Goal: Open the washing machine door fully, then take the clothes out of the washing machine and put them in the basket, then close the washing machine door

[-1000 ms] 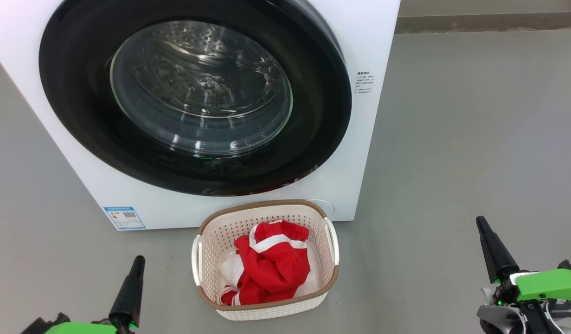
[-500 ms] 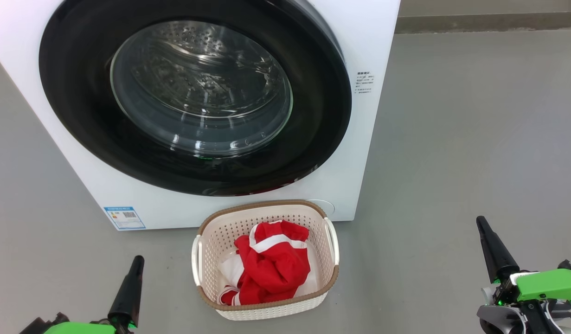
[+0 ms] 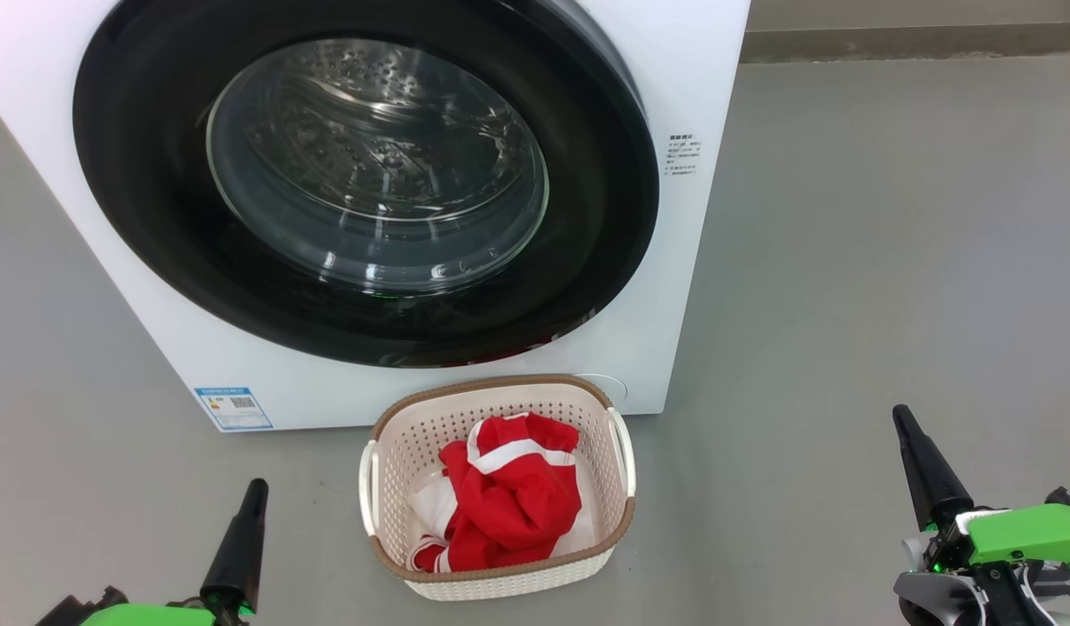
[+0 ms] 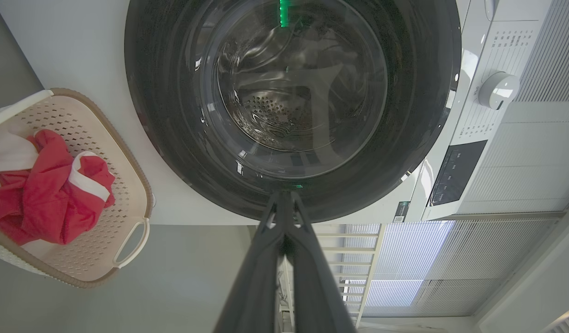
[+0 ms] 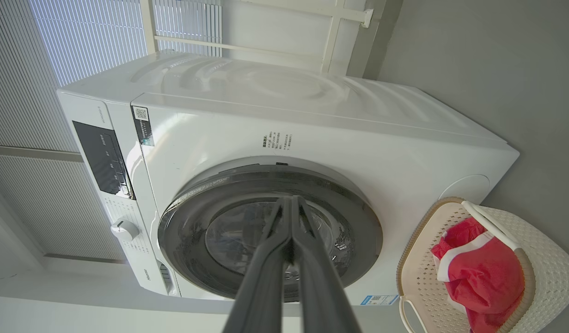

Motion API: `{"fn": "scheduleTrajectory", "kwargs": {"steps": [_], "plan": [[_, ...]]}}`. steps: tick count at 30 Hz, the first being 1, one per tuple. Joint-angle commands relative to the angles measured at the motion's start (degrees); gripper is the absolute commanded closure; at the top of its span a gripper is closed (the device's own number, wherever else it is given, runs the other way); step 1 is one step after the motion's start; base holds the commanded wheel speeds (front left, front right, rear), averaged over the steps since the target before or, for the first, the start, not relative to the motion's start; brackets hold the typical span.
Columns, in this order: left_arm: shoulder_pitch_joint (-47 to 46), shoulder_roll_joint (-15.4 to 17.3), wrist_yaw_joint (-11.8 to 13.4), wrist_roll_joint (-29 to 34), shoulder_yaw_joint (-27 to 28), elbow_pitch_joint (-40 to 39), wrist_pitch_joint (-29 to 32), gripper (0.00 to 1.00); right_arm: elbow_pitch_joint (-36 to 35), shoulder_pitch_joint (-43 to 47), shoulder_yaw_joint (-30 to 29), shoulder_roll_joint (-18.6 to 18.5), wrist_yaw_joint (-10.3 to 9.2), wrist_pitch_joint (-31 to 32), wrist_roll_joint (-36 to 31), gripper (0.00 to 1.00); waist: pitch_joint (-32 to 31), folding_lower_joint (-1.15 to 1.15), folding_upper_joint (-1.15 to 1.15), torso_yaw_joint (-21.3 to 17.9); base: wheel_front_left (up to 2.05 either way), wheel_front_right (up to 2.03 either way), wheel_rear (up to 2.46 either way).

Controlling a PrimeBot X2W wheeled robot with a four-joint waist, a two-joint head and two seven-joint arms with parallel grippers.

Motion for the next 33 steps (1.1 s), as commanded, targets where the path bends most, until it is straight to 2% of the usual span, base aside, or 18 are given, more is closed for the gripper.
{"fn": "scheduleTrajectory", "kwargs": {"steps": [1,33], "plan": [[-2.2,0.82,-0.4,0.48,2.07,-1.33,0.35,1.0,-1.71,-2.39,0.78,-0.3,-0.04,0.28,0.1,1.0,0.0,0.0,0.0,0.0,0.0,0.0,0.0],[-2.24,0.48,-0.4,0.88,2.55,-1.31,0.74,1.0,-1.71,-2.4,0.71,-0.26,-0.04,0.33,0.04,1.0,0.0,0.0,0.0,0.0,0.0,0.0,0.0]]}}
